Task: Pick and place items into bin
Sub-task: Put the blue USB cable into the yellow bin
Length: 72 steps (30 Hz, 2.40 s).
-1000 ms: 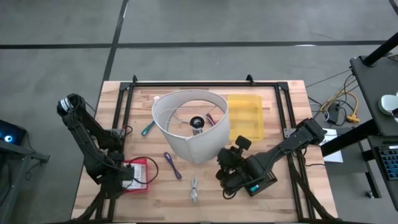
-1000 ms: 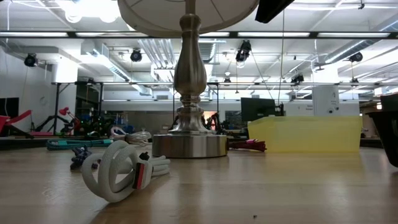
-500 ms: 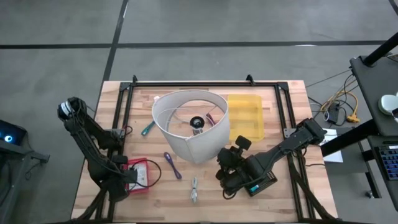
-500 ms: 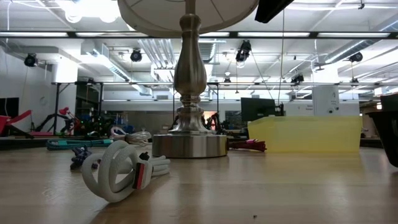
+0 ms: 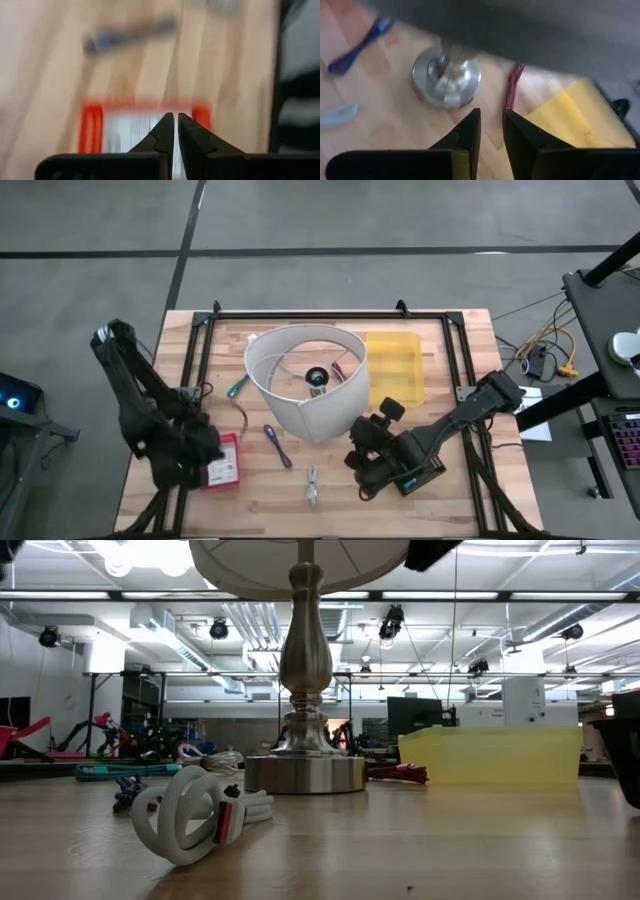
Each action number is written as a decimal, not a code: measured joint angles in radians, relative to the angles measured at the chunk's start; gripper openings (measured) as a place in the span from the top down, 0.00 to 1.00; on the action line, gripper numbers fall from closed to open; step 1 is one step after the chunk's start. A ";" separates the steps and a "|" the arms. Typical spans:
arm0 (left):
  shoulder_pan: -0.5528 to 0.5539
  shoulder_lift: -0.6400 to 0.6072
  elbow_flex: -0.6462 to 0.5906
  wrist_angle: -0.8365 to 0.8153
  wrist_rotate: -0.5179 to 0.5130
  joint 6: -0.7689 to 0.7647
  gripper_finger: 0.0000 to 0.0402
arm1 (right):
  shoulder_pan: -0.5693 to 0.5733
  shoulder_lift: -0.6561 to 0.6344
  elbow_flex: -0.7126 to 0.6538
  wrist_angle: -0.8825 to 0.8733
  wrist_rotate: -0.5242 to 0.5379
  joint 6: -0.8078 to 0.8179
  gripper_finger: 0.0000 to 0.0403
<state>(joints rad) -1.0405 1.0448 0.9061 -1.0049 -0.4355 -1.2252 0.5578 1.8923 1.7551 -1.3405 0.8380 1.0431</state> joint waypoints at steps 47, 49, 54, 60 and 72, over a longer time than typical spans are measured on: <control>0.210 -0.638 -0.170 1.140 -0.430 1.628 1.00 | 0.274 -0.473 -0.011 0.324 0.096 -0.220 0.83; 0.210 -0.631 -0.174 1.176 -0.424 1.663 1.00 | 0.274 -0.540 -0.030 0.416 0.069 -0.370 0.83; 0.229 -0.591 -0.177 1.240 -0.338 1.676 1.00 | 0.246 -0.722 -0.147 0.695 -0.040 -0.731 0.83; 0.238 -0.492 -0.177 1.230 -0.280 1.544 1.00 | 0.169 -0.949 -0.401 1.066 -0.281 -1.022 0.83; 0.249 -0.484 -0.234 1.154 0.019 1.217 1.00 | 0.100 -1.266 -0.825 1.309 -0.315 -0.996 0.83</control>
<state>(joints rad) -0.7911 0.5612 0.6725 0.1490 -0.4170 -0.0086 0.6574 0.6259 0.9297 -0.0318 0.5227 0.0469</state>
